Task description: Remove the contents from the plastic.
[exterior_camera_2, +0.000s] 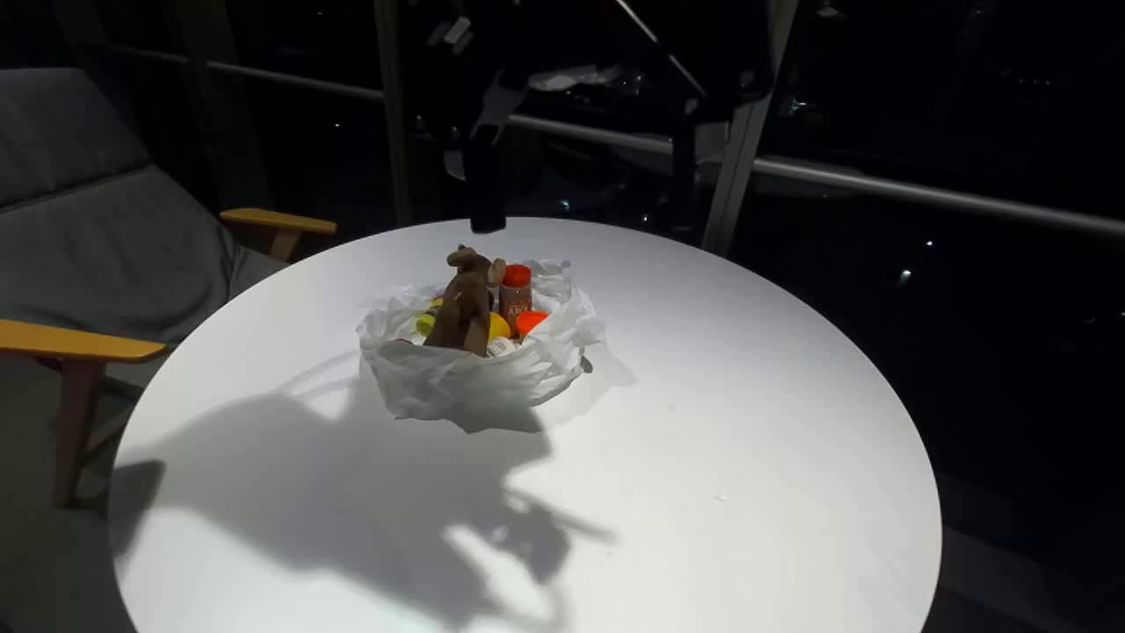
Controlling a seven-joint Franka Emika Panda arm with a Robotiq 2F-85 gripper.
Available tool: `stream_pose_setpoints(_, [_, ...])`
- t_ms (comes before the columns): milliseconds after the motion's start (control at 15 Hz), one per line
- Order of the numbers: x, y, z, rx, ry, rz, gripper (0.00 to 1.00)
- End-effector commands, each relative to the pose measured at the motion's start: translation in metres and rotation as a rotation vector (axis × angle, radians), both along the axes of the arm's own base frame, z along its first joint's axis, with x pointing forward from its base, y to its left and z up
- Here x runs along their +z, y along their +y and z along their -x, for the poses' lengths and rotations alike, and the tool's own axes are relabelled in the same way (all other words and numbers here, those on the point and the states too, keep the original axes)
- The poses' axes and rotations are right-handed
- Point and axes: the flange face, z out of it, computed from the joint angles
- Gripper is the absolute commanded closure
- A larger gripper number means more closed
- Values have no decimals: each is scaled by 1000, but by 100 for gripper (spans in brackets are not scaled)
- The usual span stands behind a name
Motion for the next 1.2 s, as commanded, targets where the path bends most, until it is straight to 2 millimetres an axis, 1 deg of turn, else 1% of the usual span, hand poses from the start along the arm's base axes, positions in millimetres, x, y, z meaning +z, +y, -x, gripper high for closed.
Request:
stream_pose_setpoints(0, [2,0,-1,0,-3,0,0])
stream_pose_setpoints(200, [6,0,-3,0,-11,2,0])
stream_pose_setpoints(733, [6,0,-3,0,-12,2,0])
stream_pose_setpoints(867, [-2,17,-24,42,-17,10,0])
stream_pose_setpoints(1000, [-13,45,-50,103,-21,-4,0])
stream_pose_setpoints(1133, [-29,82,-78,139,-20,-8,0])
